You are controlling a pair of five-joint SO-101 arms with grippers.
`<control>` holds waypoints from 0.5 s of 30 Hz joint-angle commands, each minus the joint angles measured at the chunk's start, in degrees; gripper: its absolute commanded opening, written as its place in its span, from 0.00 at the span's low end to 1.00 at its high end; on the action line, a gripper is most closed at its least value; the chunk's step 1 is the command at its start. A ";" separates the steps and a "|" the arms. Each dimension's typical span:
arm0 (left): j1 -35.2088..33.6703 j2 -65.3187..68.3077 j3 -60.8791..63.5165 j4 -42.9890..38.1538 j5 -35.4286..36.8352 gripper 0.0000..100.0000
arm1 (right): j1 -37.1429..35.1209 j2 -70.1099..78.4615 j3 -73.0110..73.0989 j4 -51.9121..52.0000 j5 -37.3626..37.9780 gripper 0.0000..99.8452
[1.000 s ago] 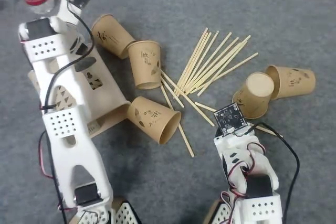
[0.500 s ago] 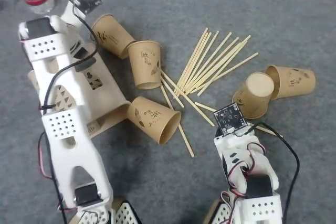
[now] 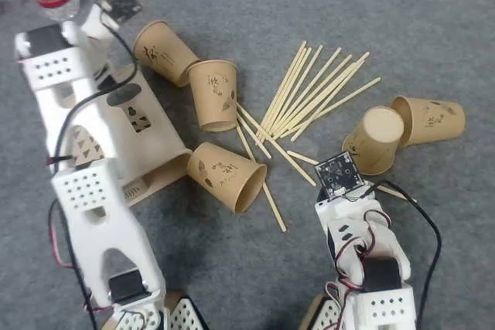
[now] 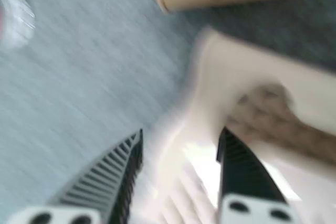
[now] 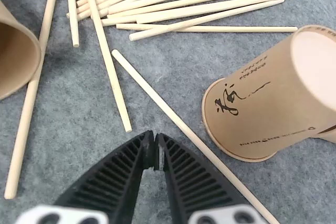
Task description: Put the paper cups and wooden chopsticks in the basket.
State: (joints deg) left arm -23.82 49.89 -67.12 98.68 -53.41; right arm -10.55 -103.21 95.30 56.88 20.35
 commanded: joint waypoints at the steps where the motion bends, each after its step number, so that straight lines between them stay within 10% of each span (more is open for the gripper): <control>1: 0.79 -13.54 12.70 1.85 -1.41 0.24 | -1.45 -0.75 1.05 0.13 0.70 0.01; 15: 3.34 -17.32 21.58 -9.05 1.41 0.24 | -1.54 -0.75 1.05 0.31 0.70 0.01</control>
State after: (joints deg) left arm -21.54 36.79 -44.97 92.79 -53.05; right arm -11.78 -103.21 95.30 56.88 20.35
